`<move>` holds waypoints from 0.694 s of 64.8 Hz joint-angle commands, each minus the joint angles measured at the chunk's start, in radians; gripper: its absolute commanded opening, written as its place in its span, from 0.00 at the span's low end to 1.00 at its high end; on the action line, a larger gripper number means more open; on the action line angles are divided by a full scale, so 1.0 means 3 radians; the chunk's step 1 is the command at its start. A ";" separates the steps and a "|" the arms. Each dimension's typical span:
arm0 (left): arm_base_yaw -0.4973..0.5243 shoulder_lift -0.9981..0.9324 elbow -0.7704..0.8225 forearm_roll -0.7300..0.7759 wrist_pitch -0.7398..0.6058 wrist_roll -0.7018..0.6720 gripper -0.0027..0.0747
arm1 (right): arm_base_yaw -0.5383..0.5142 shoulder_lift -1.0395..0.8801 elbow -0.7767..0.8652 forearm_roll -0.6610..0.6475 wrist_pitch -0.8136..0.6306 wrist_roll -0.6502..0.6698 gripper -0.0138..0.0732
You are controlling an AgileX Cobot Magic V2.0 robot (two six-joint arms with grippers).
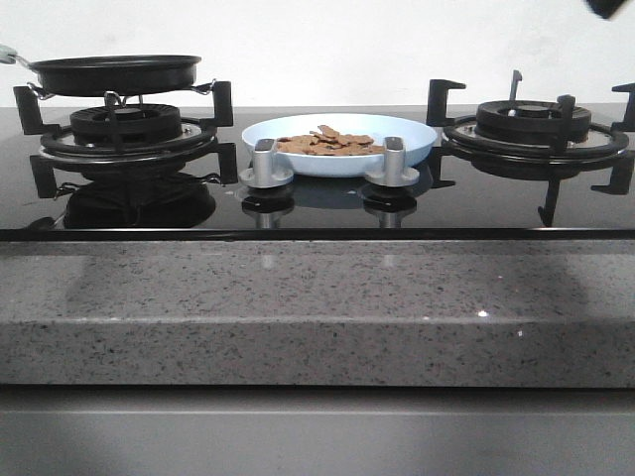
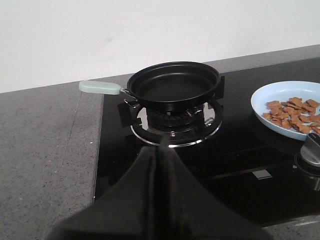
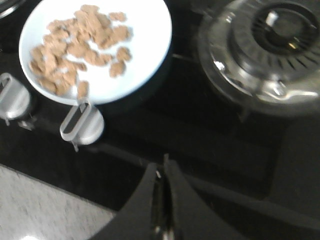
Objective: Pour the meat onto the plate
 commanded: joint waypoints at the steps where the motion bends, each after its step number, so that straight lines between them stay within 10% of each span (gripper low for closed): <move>1: -0.0026 0.0017 -0.0086 -0.0065 -0.0251 0.0000 0.01 | -0.0007 -0.0502 0.0326 -0.0016 -0.0455 -0.0102 0.09; 22: -0.0026 0.0017 -0.0086 -0.0065 -0.0239 0.0000 0.01 | -0.0007 -0.1978 0.1803 -0.0095 -0.1502 -0.0188 0.09; 45: -0.0026 0.0017 -0.0086 -0.0065 -0.0224 0.0000 0.01 | -0.0007 -0.2464 0.2065 -0.0087 -0.1608 -0.0188 0.09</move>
